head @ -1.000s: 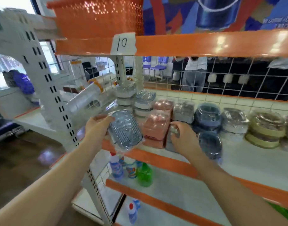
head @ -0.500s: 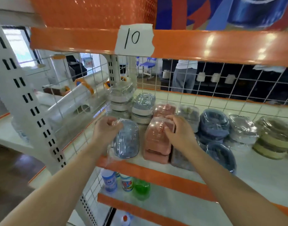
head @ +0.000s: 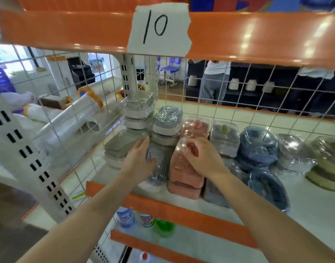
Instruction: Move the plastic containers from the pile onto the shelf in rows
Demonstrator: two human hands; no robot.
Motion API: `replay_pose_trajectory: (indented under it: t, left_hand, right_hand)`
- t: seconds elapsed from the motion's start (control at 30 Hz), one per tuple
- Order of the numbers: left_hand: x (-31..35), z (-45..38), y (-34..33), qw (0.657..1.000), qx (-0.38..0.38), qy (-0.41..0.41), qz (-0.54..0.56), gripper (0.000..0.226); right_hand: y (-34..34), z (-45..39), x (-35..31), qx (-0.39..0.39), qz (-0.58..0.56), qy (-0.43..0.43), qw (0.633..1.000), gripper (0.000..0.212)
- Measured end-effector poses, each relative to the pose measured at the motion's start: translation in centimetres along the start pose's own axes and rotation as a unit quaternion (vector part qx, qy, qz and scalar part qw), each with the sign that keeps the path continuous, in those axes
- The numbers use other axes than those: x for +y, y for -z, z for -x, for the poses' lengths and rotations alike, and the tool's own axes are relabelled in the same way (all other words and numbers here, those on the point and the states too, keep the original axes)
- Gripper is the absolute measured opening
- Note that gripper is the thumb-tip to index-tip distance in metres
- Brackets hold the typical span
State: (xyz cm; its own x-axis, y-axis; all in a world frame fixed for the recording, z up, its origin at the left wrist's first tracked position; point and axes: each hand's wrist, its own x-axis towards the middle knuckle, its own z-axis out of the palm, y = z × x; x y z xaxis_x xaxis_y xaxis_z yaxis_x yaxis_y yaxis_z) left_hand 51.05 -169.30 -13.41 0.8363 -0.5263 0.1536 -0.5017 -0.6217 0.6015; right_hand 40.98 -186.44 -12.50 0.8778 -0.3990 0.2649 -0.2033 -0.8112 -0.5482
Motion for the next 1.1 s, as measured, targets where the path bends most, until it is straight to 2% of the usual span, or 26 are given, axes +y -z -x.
replay_pose_trajectory:
  t: [0.07,0.13,0.23,0.37,0.43,0.5,0.57,0.7,0.8,0.97,1.1]
  left_hand:
    - [-0.1,0.3,-0.1,1.0,0.009,-0.017,-0.006,0.065]
    - [-0.3,0.7,-0.1,0.999,0.02,-0.034,-0.011,0.047]
    - [-1.0,1.2,0.0,0.995,-0.037,-0.063,-0.067,0.029]
    - [-1.9,1.6,0.3,0.976,-0.122,-0.116,-0.139,0.032]
    - [-2.3,1.4,0.4,0.962,-0.157,-0.143,-0.173,0.043]
    - [-2.6,1.1,0.6,0.947,-0.215,-0.147,-0.188,0.053]
    - [-3.1,0.7,0.3,0.938,-0.257,-0.143,-0.184,0.053]
    - [-3.9,-0.4,-1.0,0.926,-0.194,-0.198,-0.255,0.054]
    - [-3.8,-1.1,-1.3,0.924,-0.161,-0.22,-0.27,0.052]
    - [-4.5,-2.1,-1.3,0.918,-0.151,-0.257,-0.26,0.051]
    - [-4.3,-1.6,-1.3,0.923,-0.147,-0.256,-0.247,0.052]
  right_hand:
    - [-0.1,0.1,-0.1,0.002,0.003,-0.006,1.0,0.035]
    - [0.0,0.1,-0.3,0.002,0.0,-0.009,1.0,0.034]
    - [0.0,0.1,-0.8,0.002,0.008,-0.025,1.0,0.032]
    - [-0.6,0.1,-1.7,0.018,0.022,-0.066,0.997,0.032]
    - [-0.9,0.3,-1.9,0.026,0.025,-0.078,0.996,0.032]
    - [-1.1,0.4,-1.8,0.027,0.03,-0.081,0.996,0.031]
    - [-1.2,0.5,-1.8,0.026,0.035,-0.079,0.996,0.031]
    - [-1.4,0.6,-1.8,0.025,0.049,-0.081,0.995,0.033]
    - [-1.5,0.5,-1.7,0.026,0.056,-0.084,0.995,0.034]
    - [-1.6,0.5,-1.6,0.037,0.057,-0.085,0.994,0.033]
    - [-1.5,0.6,-1.6,0.044,0.057,-0.082,0.994,0.032]
